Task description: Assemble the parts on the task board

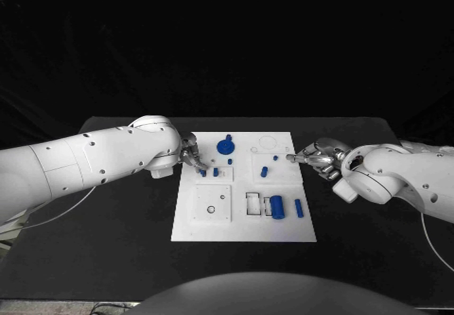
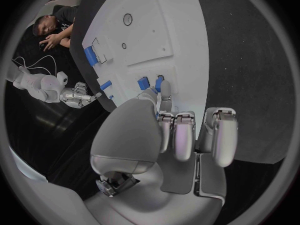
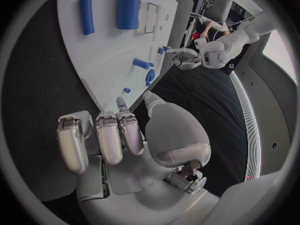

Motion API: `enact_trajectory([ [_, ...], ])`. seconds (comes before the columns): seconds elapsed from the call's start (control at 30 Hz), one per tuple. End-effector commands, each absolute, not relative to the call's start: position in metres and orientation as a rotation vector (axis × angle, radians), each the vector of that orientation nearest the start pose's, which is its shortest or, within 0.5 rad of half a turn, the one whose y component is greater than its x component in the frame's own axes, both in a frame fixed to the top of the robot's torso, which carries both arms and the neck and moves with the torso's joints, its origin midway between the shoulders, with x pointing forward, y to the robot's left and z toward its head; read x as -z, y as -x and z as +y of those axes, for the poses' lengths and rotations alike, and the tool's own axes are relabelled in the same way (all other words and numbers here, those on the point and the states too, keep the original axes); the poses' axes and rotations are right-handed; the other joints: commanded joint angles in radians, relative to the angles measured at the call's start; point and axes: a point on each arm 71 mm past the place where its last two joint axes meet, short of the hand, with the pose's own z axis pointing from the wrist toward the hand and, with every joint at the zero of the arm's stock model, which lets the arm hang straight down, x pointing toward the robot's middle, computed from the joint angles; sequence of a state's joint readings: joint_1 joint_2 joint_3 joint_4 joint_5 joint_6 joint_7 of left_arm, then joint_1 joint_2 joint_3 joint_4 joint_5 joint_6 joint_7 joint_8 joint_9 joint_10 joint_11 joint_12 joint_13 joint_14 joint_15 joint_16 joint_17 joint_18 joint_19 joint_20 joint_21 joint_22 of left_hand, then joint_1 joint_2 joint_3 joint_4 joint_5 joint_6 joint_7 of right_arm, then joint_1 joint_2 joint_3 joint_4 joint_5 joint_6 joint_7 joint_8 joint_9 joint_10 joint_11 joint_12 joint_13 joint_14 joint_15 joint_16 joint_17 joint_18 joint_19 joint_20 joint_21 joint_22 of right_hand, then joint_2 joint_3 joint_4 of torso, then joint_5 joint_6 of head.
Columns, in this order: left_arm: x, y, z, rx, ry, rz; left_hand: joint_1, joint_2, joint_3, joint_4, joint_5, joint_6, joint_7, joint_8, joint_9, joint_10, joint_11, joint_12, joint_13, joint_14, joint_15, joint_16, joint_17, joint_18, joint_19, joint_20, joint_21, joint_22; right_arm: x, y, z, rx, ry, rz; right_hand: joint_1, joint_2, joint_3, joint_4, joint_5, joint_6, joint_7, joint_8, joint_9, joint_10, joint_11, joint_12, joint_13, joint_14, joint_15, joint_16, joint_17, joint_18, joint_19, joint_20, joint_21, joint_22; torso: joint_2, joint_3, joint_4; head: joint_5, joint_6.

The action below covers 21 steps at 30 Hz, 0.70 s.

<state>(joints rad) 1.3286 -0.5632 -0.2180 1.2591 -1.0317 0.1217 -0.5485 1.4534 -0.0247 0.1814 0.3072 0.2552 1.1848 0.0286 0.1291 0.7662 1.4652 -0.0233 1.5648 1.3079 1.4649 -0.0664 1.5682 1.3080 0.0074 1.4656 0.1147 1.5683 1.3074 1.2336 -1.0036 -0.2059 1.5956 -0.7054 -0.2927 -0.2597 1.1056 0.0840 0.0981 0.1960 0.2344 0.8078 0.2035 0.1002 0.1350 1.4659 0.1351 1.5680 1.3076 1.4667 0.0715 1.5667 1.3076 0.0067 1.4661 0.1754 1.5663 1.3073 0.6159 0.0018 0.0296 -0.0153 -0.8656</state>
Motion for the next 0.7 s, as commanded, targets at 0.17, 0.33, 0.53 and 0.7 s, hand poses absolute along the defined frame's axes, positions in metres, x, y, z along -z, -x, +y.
enact_trajectory([
  [0.17,0.2354,-0.5199,0.1572,0.277,0.083,2.349,-0.015,0.001,0.018,-0.015,0.0,-0.002,-0.002,0.003,0.001,0.106,-0.004,0.006,0.263,0.106,-0.006,0.003,0.263,-0.007,0.105,0.008,0.002,0.263,0.2445,-0.446,-0.2756,-0.67,-0.718,2.066,-0.002,0.01,-0.003,0.001,0.006,-0.006,0.007,0.004,0.001,0.105,0.005,0.003,0.263,0.104,0.008,0.004,0.263,-0.007,0.105,0.009,0.004,0.264,0.0,-0.0006,-0.0003,-0.002,0.004],
  [0.33,0.236,-0.52,0.1557,0.278,0.078,2.352,-0.016,0.002,0.019,-0.016,0.0,-0.002,-0.002,0.003,0.001,0.106,-0.004,0.006,0.263,0.106,-0.006,0.003,0.263,-0.007,0.105,0.008,0.002,0.263,0.2445,-0.446,-0.2756,-0.67,-0.719,2.066,-0.002,0.01,-0.003,0.001,0.006,-0.006,0.007,0.004,0.001,0.105,0.005,0.003,0.263,0.104,0.008,0.004,0.263,-0.007,0.105,0.009,0.004,0.264,0.0,-0.0005,-0.0002,-0.003,0.003],
  [0.53,0.2365,-0.52,0.1556,0.273,0.076,2.357,-0.016,0.002,0.02,-0.016,0.0,-0.003,-0.002,0.003,0.001,0.106,-0.004,0.006,0.263,0.106,-0.006,0.003,0.263,-0.007,0.105,0.008,0.002,0.263,0.2445,-0.4459,-0.2754,-0.67,-0.719,2.067,-0.002,0.01,-0.003,0.001,0.006,-0.006,0.007,0.004,0.001,0.105,0.005,0.003,0.263,0.104,0.008,0.004,0.263,-0.007,0.105,0.009,0.004,0.264,0.0,-0.0002,-0.0003,-0.004,0.002],
  [0.7,0.237,-0.5198,0.1572,0.254,0.071,2.363,-0.06,-0.016,0.0,-0.017,-0.004,-0.004,-0.002,0.001,0.0,0.106,-0.003,0.006,0.263,0.106,-0.001,0.003,0.263,-0.007,0.105,0.007,0.002,0.263,0.2445,-0.4459,-0.2753,-0.671,-0.718,2.067,-0.003,0.012,-0.004,0.003,0.007,-0.007,0.008,0.004,0.002,0.105,0.006,0.003,0.263,0.104,0.008,0.004,0.263,-0.007,0.105,0.009,0.004,0.264,-0.001,0.0003,-0.0006,-0.005,0.001],
])
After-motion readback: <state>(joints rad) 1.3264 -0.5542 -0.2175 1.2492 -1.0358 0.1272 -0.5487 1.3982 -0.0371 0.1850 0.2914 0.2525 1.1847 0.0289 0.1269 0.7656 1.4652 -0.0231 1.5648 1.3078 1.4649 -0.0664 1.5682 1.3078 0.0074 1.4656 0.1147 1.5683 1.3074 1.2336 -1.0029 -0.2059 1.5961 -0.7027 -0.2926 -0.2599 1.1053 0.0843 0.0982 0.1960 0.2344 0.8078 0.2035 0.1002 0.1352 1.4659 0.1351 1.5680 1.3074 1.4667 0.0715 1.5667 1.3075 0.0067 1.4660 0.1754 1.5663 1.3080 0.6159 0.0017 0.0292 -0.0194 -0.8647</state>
